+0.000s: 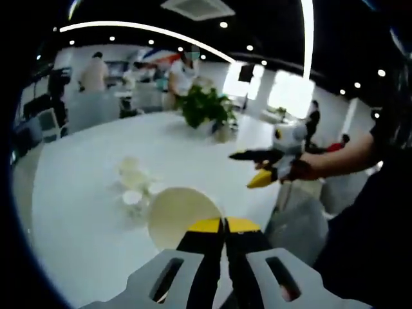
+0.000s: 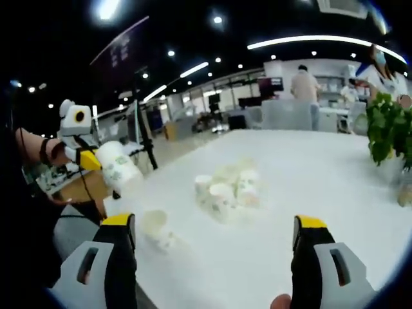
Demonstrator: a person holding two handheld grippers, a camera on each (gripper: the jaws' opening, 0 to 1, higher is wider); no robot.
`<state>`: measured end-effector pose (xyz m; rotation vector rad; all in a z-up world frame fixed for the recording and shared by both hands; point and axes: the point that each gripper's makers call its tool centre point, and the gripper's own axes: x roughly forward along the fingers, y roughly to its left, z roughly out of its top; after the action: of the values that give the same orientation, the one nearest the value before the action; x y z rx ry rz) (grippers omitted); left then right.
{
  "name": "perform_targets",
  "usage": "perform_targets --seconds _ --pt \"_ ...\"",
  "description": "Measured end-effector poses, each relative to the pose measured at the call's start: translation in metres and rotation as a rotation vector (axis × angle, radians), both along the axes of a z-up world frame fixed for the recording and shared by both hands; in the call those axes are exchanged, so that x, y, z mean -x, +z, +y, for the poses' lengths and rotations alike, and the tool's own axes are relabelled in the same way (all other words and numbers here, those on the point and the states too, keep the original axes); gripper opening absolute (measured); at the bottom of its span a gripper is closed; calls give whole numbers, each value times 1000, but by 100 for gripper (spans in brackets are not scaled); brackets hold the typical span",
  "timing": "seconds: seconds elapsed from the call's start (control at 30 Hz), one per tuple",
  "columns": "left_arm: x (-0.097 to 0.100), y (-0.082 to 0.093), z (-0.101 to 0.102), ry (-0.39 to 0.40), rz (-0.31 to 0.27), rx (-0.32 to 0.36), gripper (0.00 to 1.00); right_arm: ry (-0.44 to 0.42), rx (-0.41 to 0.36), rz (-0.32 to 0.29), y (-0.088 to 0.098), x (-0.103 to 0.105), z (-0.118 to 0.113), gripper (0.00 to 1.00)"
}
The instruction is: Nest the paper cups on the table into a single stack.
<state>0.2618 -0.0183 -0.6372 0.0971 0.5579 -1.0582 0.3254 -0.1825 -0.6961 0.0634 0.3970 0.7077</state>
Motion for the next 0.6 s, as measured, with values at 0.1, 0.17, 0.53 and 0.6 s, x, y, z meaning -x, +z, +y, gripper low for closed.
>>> perform_targets --seconds 0.1,0.17,0.53,0.6 --pt "4 7 -1 -63 -74 -99 0 2 2 -3 1 -1 -1 100" --pt "4 13 -3 -40 -21 -59 0 4 1 -4 1 -1 -2 100" --pt "0 -34 8 -81 3 -282 0 20 12 3 -2 0 -2 100" --pt "0 -40 7 -96 2 -310 0 22 10 6 -3 1 -2 100"
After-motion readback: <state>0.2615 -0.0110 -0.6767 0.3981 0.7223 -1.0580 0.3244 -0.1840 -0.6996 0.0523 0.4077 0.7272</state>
